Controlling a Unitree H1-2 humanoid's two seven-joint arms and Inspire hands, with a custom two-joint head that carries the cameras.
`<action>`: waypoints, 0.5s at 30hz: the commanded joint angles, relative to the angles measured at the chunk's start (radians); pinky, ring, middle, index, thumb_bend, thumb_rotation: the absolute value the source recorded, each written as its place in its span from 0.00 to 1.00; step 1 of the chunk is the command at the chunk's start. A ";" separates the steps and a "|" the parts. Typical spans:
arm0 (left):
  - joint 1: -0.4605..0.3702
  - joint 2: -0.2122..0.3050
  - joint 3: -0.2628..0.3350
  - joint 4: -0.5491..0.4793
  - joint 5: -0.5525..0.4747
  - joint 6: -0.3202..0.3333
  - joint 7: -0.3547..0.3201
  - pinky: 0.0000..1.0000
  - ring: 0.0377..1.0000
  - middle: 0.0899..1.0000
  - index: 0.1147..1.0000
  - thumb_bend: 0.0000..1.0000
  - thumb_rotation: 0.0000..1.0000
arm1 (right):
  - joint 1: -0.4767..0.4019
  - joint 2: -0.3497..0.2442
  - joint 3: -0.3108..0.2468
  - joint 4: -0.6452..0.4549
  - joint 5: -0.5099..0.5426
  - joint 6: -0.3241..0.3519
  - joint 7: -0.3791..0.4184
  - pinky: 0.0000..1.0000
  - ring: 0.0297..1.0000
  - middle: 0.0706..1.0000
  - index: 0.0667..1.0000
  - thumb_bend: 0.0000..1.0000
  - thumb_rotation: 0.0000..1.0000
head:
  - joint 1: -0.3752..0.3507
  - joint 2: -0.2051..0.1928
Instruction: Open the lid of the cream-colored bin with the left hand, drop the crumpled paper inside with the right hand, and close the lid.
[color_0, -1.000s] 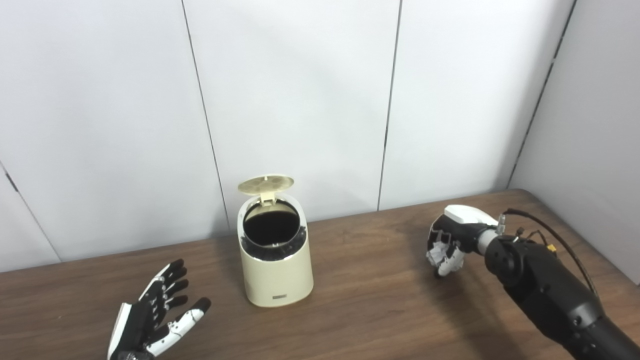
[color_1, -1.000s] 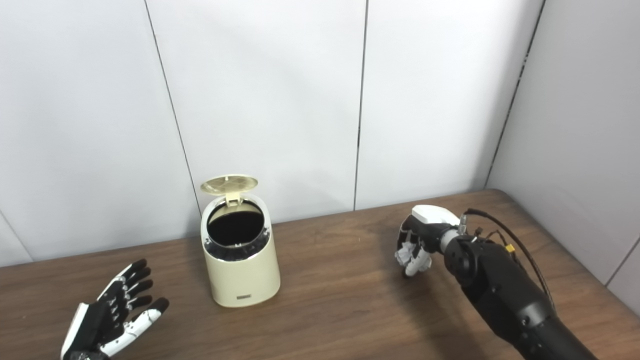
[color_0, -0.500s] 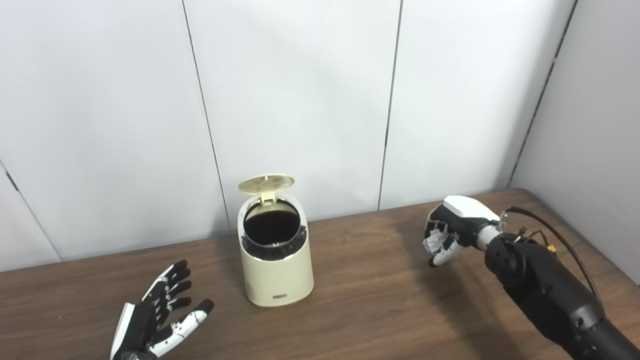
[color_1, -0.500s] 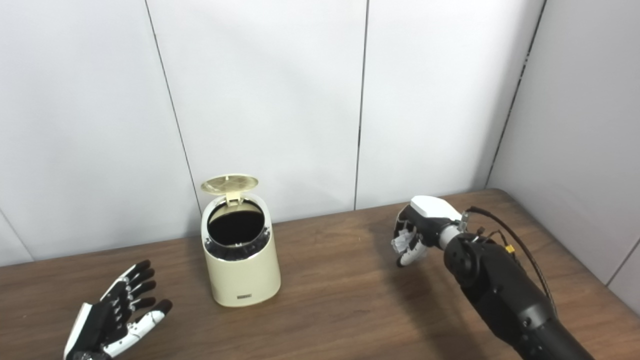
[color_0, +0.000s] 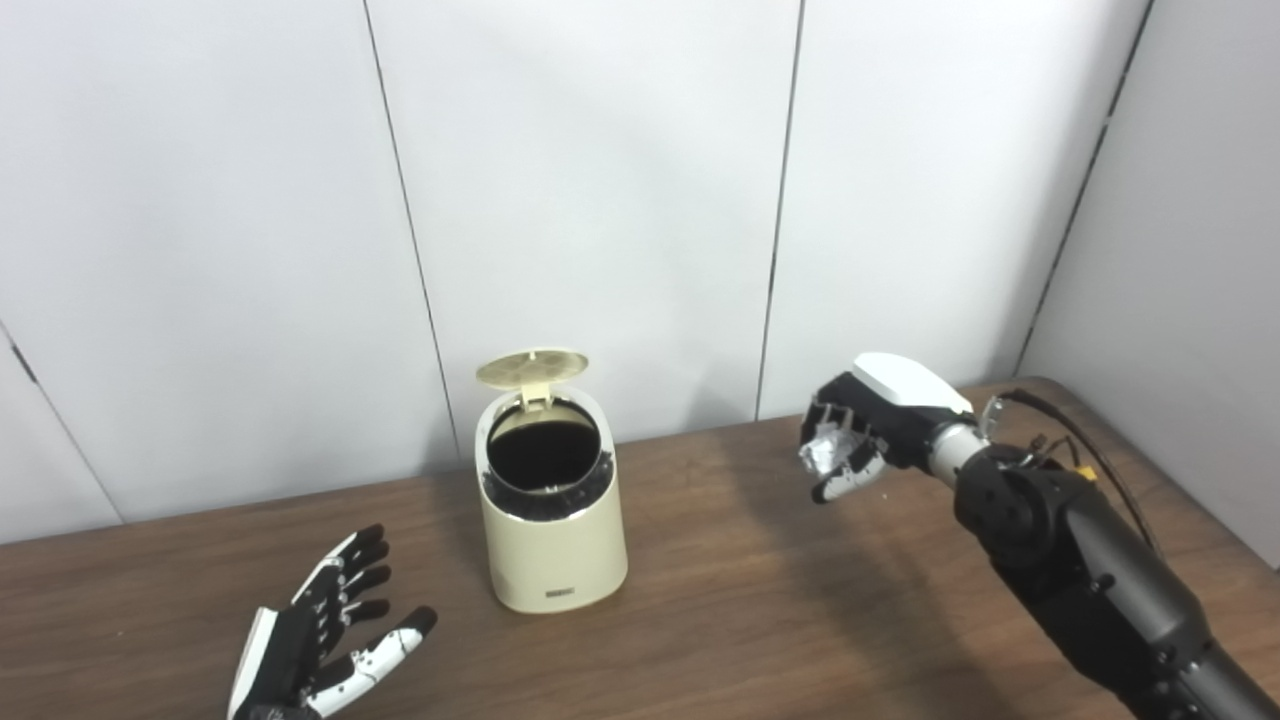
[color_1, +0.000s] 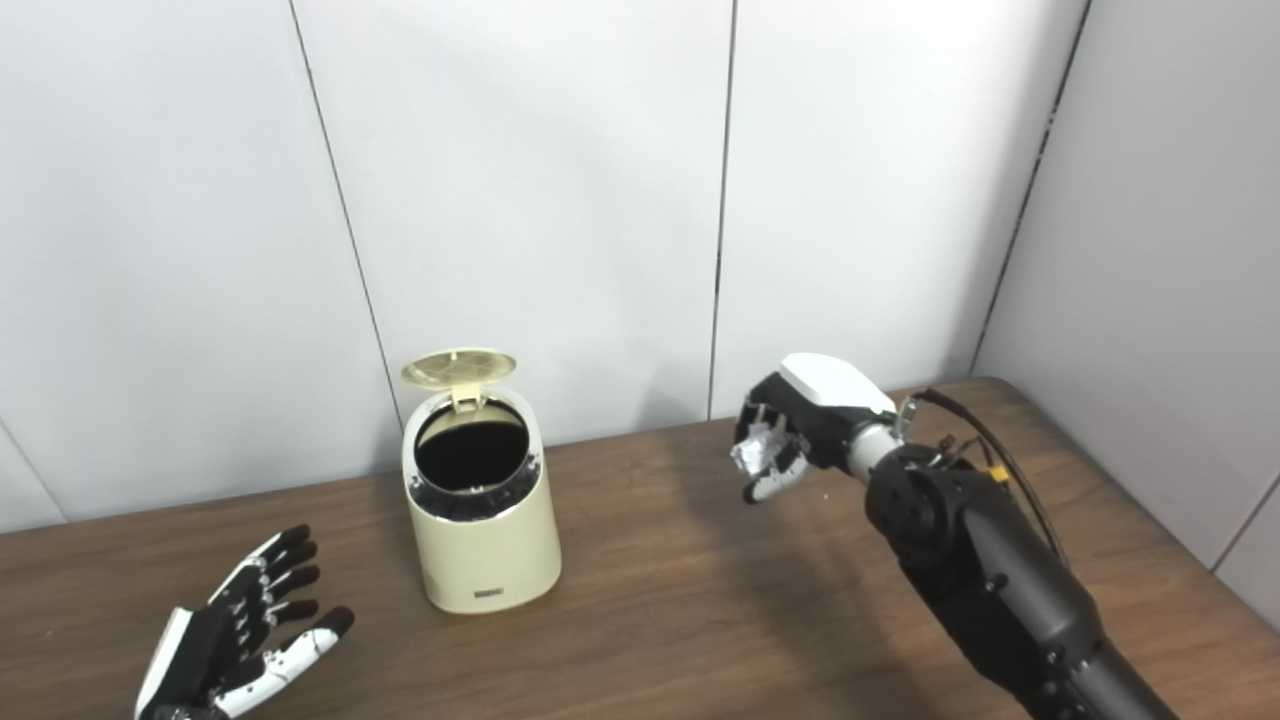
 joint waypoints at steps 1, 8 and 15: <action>-0.033 -0.003 -0.002 -0.013 -0.004 -0.044 0.009 0.75 0.84 0.87 0.91 0.67 0.20 | -0.066 -0.015 -0.006 -0.056 -0.015 -0.017 0.002 0.38 0.38 0.47 0.47 0.52 0.00 | 0.005 0.000; -0.038 -0.019 -0.008 -0.001 0.013 -0.045 0.023 0.74 0.82 0.86 0.90 0.68 0.19 | -0.126 0.036 0.031 -0.155 -0.051 0.024 0.077 0.40 0.41 0.47 0.44 0.52 0.00 | 0.032 -0.006; -0.041 -0.037 -0.015 0.007 0.020 -0.046 0.034 0.74 0.83 0.86 0.90 0.67 0.18 | -0.215 0.103 0.082 -0.191 -0.113 0.037 0.134 0.48 0.43 0.44 0.44 0.52 0.00 | 0.065 -0.009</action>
